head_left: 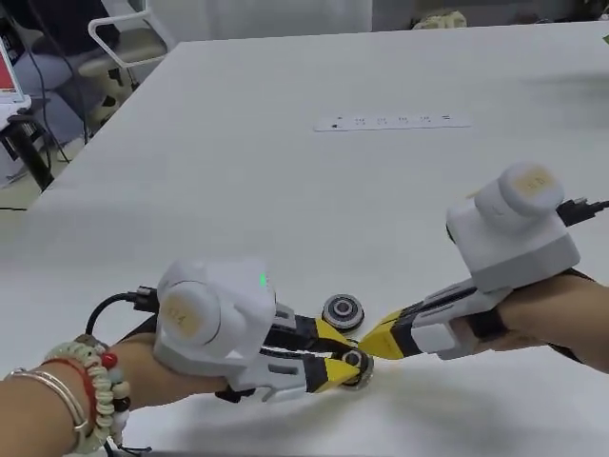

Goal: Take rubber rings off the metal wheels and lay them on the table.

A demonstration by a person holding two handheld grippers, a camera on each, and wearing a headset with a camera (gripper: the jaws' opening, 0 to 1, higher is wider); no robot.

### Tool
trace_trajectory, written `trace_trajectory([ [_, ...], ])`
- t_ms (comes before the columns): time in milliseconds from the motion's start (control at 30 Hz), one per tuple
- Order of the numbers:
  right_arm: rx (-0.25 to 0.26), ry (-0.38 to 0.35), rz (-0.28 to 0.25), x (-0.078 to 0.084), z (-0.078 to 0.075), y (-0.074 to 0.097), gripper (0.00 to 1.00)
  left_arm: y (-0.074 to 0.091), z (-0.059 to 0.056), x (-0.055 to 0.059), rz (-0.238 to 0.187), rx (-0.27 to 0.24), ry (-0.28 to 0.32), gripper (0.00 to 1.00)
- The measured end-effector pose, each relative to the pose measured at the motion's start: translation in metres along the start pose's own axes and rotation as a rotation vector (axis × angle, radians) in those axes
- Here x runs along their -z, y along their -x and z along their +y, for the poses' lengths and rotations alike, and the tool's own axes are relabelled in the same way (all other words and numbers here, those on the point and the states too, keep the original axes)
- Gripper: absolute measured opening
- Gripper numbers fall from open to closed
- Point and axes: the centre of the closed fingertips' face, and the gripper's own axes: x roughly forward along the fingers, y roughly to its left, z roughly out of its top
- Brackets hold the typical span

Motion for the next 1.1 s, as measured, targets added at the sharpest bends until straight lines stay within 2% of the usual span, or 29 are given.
trace_trajectory([
  [133, -0.006, -0.012, -0.004, 0.0, 0.001, 0.0, 0.0, 0.0, 0.0, 0.0, 0.001, 0.001, 0.0, 0.08],
  [267, 0.019, -0.025, -0.008, -0.001, -0.003, 0.001, 0.0, 0.0, 0.0, 0.0, 0.008, 0.005, -0.003, 0.08],
  [400, 0.044, -0.008, 0.033, 0.006, -0.006, -0.002, 0.0, 0.0, 0.0, 0.0, 0.019, 0.006, -0.005, 0.08],
  [500, 0.046, -0.004, 0.038, 0.007, -0.007, -0.002, 0.0, 0.0, -0.001, -0.001, 0.033, 0.009, -0.016, 0.08],
  [667, 0.054, -0.006, 0.039, 0.007, -0.01, -0.002, 0.0, 0.002, -0.007, -0.003, 0.038, 0.034, -0.01, 0.17],
  [833, 0.058, -0.009, 0.039, 0.007, -0.011, -0.001, 0.0, 0.005, -0.009, -0.012, 0.015, 0.05, 0.015, 0.21],
  [933, 0.06, -0.01, 0.038, 0.006, -0.011, -0.002, 0.0, 0.008, -0.013, -0.019, -0.004, 0.069, 0.048, 0.28],
  [1100, 0.056, -0.013, 0.038, 0.007, -0.01, -0.001, 0.0, 0.018, -0.012, -0.037, -0.041, 0.069, 0.063, 0.41],
])
